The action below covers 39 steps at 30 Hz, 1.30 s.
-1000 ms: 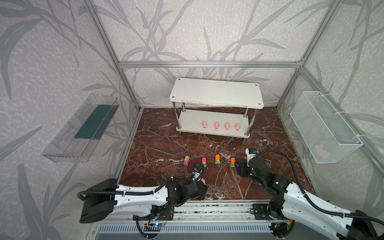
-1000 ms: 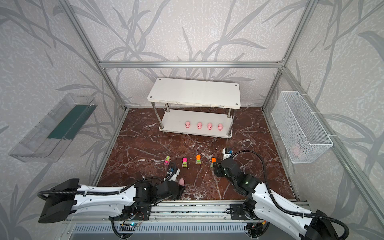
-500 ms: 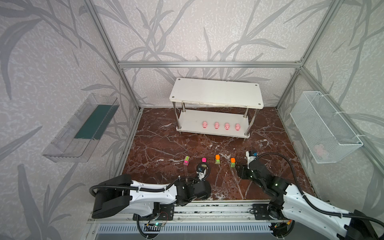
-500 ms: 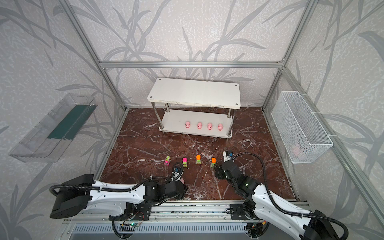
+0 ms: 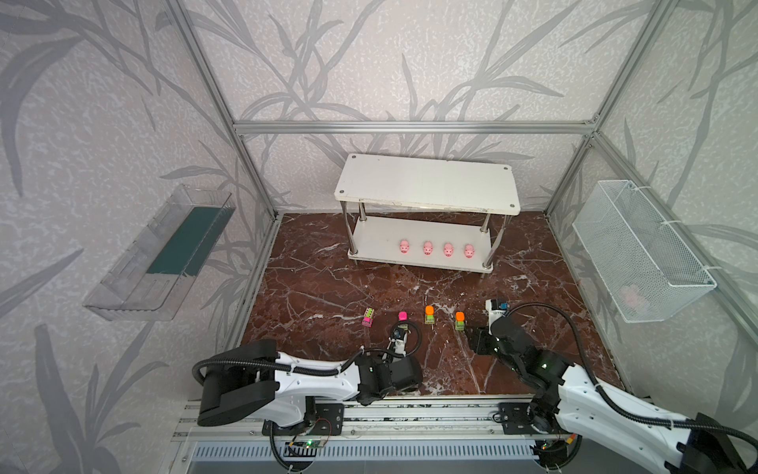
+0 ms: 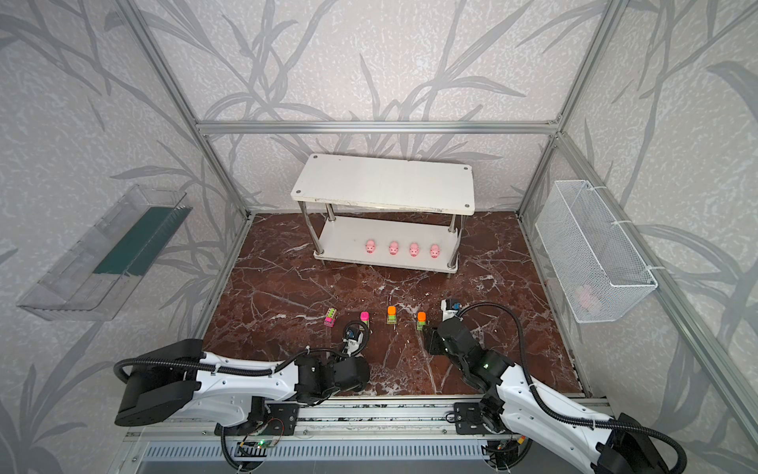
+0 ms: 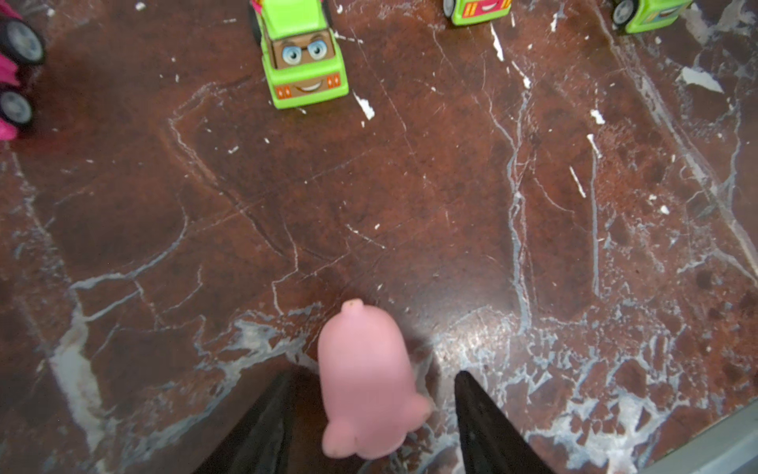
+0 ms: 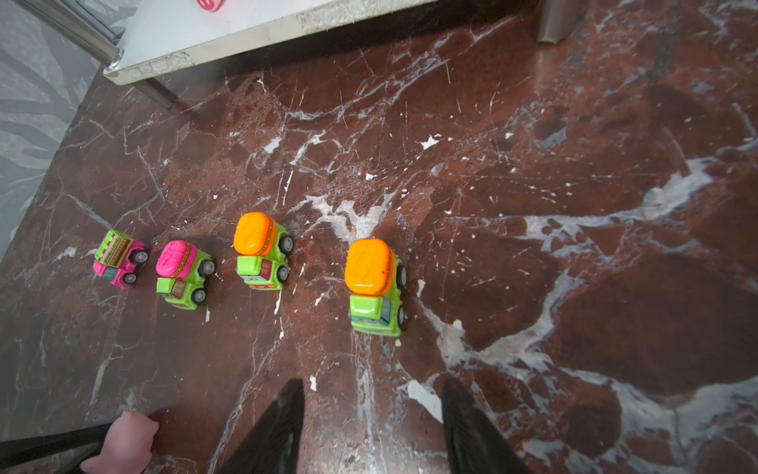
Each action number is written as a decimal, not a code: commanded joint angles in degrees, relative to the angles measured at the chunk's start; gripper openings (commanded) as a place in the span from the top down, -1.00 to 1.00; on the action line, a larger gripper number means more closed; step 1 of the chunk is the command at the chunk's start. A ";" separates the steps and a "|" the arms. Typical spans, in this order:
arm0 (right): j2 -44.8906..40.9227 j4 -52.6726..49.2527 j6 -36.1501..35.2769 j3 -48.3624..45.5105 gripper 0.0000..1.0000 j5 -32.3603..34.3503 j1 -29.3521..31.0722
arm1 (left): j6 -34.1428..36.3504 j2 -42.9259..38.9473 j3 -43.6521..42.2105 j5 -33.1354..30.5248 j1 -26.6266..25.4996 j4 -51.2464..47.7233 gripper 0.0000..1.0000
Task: Place and organize the plastic toys onto the shelf
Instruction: 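Lower the left gripper around the pig and close it, then lift the pig with the left gripper and carry it to the shelf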
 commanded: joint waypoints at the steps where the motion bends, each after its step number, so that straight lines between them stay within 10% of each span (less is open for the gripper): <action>1: 0.48 1.45 0.19 -0.72 -0.09 0.99 0.17 | -1.02 1.81 2.32 -1.50 0.18 -2.57 -0.19; 22: 0.13 2.10 0.45 -1.88 -0.10 0.62 -0.66 | 2.44 -2.53 5.34 -1.77 2.94 -9.85 0.30; 39: 2.48 5.41 0.22 -1.71 -0.10 -0.15 -1.23 | 32.10 -13.32 20.80 6.01 31.66 -15.08 0.31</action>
